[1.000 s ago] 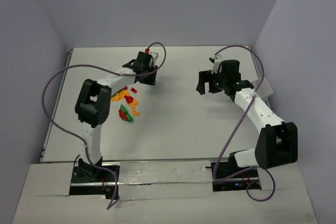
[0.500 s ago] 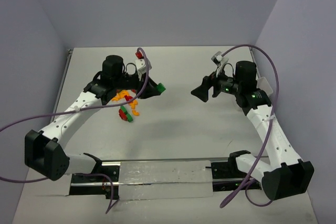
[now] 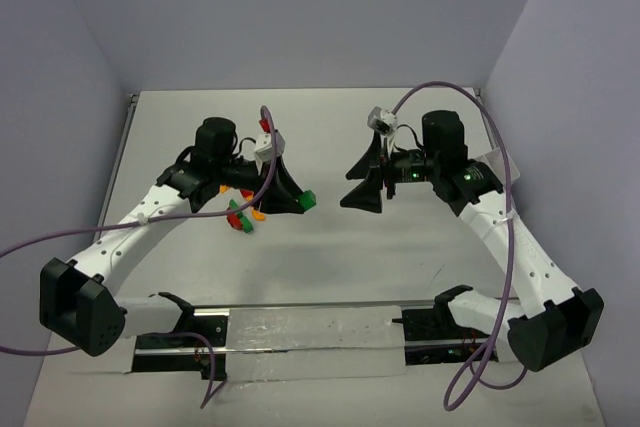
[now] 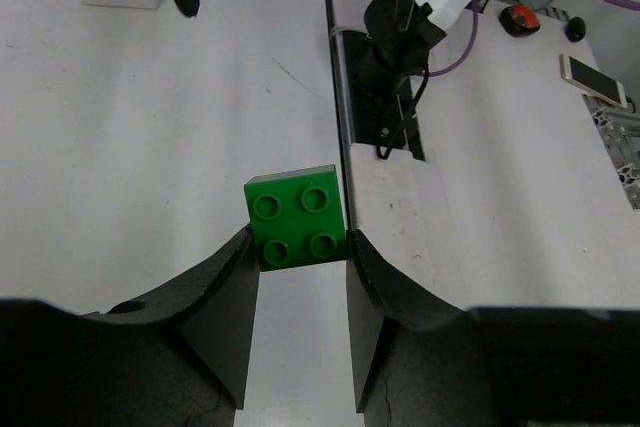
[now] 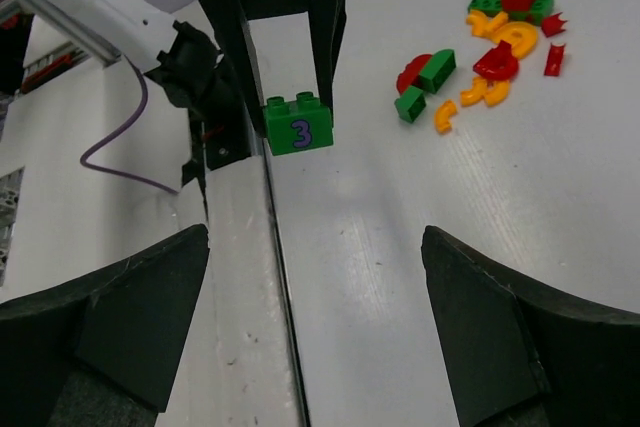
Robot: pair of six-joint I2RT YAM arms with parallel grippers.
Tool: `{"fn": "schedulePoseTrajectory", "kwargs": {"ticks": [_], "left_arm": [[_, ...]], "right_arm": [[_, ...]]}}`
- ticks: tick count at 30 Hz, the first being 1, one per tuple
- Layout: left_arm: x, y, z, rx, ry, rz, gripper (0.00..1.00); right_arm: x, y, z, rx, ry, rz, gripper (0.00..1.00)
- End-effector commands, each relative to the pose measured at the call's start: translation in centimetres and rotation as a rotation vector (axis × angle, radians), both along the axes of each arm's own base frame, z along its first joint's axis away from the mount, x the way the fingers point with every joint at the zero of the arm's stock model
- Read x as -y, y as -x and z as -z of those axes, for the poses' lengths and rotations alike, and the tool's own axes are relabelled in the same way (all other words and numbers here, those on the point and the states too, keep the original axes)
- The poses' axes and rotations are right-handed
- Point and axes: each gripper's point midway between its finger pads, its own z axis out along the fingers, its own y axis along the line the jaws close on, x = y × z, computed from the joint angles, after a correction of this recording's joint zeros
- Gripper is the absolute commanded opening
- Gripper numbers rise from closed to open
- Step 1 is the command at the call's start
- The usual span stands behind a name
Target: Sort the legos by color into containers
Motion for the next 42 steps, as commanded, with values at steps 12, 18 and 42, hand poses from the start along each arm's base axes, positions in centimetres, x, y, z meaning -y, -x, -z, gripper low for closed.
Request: {"fn": "schedulePoseTrajectory", "kwargs": {"ticks": [12,18,42], "left_arm": [[0.9,1.9,-2.4,-0.072,0.067,0.075,0.00],[1.1,2.1,-2.3,-0.077,0.066,0.087,0.00],[1.7,1.7,-1.7,-0.093,0.055,0.085,0.00]], "right_arm": [[-3.5,1.0,-1.2,-0.091,-0.027,-0.144,0.83],[-4.7,1.4,-1.0,-0.223,-0.053,-0.208,0.75],[-6.3,2.9,-0.8,-0.268,-0.049,-0.328,0.64]]}}
